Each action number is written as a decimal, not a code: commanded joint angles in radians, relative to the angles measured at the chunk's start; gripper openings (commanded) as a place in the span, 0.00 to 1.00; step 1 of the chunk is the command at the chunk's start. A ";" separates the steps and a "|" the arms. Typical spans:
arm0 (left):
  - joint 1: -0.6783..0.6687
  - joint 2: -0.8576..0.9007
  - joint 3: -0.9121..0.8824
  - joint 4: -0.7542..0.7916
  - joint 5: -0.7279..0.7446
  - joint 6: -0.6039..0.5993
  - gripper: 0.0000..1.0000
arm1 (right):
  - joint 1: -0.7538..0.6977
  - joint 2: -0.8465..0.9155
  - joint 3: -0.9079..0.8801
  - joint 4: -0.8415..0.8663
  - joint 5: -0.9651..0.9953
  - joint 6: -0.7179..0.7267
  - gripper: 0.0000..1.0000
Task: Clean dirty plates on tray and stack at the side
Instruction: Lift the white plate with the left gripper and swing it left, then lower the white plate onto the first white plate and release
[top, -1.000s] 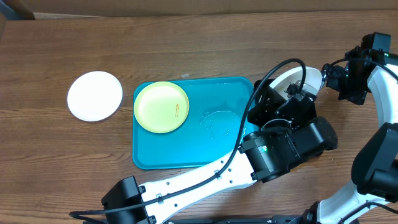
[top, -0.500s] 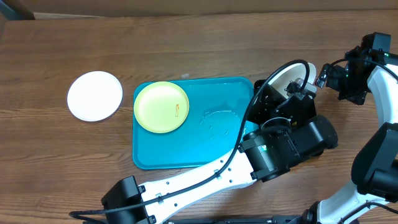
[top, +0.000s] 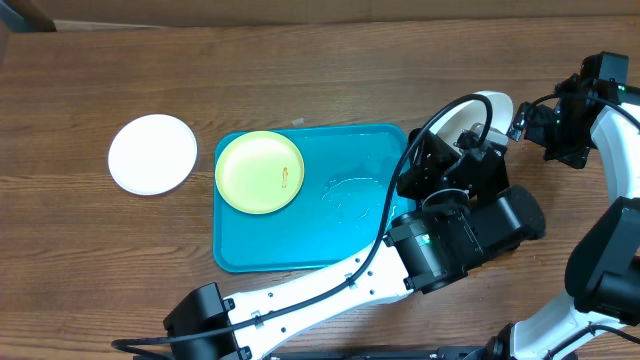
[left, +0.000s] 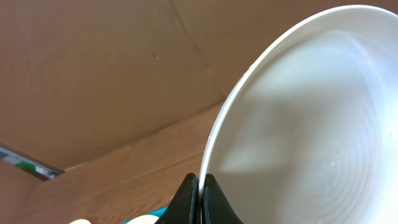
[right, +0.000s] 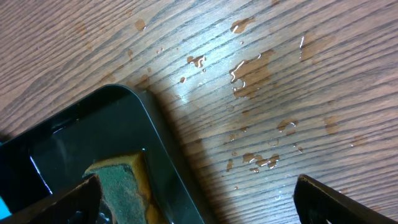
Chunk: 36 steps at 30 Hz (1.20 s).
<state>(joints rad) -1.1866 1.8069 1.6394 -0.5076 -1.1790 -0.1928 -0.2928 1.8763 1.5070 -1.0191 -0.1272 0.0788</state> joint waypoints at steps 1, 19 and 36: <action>0.023 0.018 0.024 -0.006 0.039 -0.051 0.04 | 0.002 -0.020 0.016 0.003 -0.005 0.003 1.00; 0.571 0.010 0.026 -0.271 0.913 -0.317 0.04 | 0.002 -0.020 0.016 0.003 -0.005 0.003 1.00; 1.498 0.011 0.017 -0.573 1.091 -0.476 0.04 | 0.002 -0.020 0.016 0.003 -0.005 0.003 1.00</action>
<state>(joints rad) 0.2493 1.8168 1.6440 -1.0729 -0.1188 -0.6456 -0.2932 1.8763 1.5070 -1.0187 -0.1268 0.0784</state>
